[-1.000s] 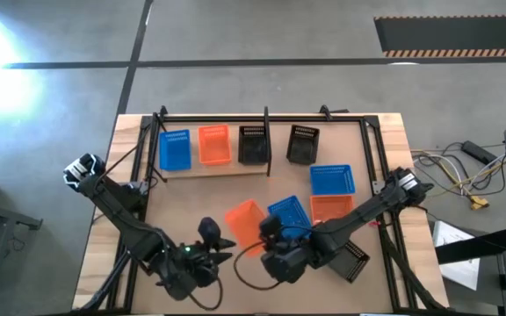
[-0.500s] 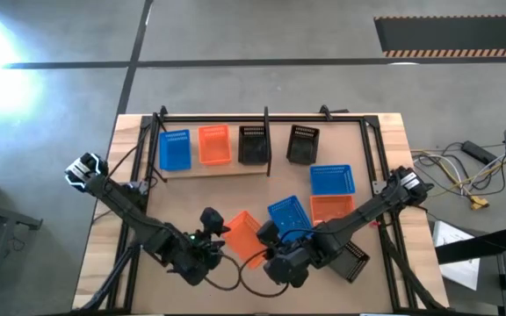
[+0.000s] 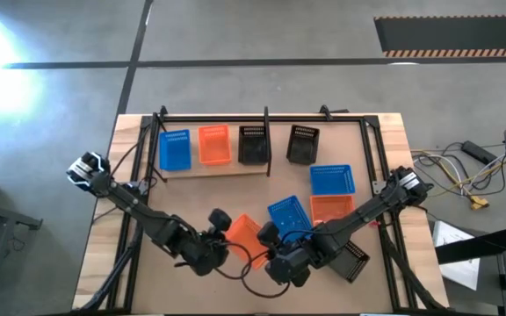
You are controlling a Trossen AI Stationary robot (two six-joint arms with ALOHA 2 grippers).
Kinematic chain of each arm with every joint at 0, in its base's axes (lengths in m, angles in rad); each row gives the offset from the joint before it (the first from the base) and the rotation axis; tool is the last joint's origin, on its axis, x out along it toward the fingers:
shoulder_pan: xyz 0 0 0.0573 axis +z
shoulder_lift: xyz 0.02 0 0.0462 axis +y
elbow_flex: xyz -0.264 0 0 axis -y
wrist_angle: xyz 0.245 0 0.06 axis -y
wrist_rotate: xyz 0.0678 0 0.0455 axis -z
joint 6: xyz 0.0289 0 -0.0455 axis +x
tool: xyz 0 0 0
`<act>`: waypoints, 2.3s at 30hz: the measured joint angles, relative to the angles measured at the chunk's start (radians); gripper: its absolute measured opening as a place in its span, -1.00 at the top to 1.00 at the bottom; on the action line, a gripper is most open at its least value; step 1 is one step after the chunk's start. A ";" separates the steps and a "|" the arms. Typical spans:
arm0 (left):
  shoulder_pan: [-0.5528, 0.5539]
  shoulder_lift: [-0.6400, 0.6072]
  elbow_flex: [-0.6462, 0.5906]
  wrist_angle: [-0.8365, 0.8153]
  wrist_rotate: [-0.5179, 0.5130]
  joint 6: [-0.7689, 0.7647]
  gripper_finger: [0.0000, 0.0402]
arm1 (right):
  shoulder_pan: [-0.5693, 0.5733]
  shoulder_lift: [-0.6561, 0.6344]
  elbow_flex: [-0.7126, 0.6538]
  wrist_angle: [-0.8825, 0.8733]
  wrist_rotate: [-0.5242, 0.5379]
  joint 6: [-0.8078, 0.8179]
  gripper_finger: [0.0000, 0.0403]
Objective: Stack baskets on shelf by color
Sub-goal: Stack the top orange basket on top of the other orange basket on the shelf
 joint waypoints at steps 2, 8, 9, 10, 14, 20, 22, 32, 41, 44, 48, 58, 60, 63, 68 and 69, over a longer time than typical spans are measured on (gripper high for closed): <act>0.000 0.010 -0.001 0.001 0.011 0.000 0.97 | 0.000 0.000 0.000 0.001 0.001 -0.002 0.96; 0.001 0.045 -0.001 0.022 0.063 -0.032 0.99 | -0.001 0.000 -0.001 0.031 -0.006 -0.004 0.94; 0.001 0.047 -0.001 0.021 0.069 -0.051 0.99 | -0.001 0.000 -0.001 0.042 -0.005 -0.009 0.91; 0.000 0.050 -0.001 0.020 0.078 -0.069 1.00 | -0.002 0.000 -0.001 0.051 -0.003 -0.025 0.87; 0.000 0.059 -0.001 0.018 0.106 -0.132 1.00 | -0.002 0.000 0.008 0.064 0.073 -0.088 0.62; 0.001 0.079 -0.001 0.027 0.127 -0.218 1.00 | 0.003 -0.037 0.035 0.078 0.113 -0.200 0.29; 0.001 0.082 -0.001 0.018 0.127 -0.272 1.00 | 0.011 -0.072 0.018 0.082 0.128 -0.191 0.26; 0.000 0.024 0.088 -0.142 0.082 -0.493 1.00 | 0.091 -0.300 -0.316 0.128 0.347 0.174 0.36; 0.220 -0.080 0.316 -0.441 -0.088 -0.861 1.00 | 0.233 -0.404 -0.583 0.233 0.622 0.405 0.50; 0.391 -0.086 0.356 -0.452 -0.059 -0.897 1.00 | 0.246 -0.419 -0.626 0.280 0.657 0.409 0.55; 0.644 -0.076 0.360 -0.474 0.063 -0.903 1.00 | 0.246 -0.434 -0.672 0.333 0.660 0.408 0.61; 0.906 0.016 0.348 -0.549 0.273 -1.070 1.00 | 0.247 -0.438 -0.729 0.362 0.669 0.404 0.74; 0.902 0.033 0.351 -0.547 0.286 -1.105 1.00 | 0.247 -0.438 -0.739 0.371 0.686 0.401 0.74; 0.902 0.062 0.346 -0.551 0.310 -1.153 1.00 | 0.247 -0.438 -0.749 0.375 0.692 0.402 0.74; 0.918 0.130 0.355 -0.549 0.320 -1.170 1.00 | 0.247 -0.438 -0.750 0.405 0.695 0.388 0.75; 0.923 0.141 0.359 -0.549 0.323 -1.164 1.00 | 0.247 -0.438 -0.751 0.411 0.694 0.379 0.76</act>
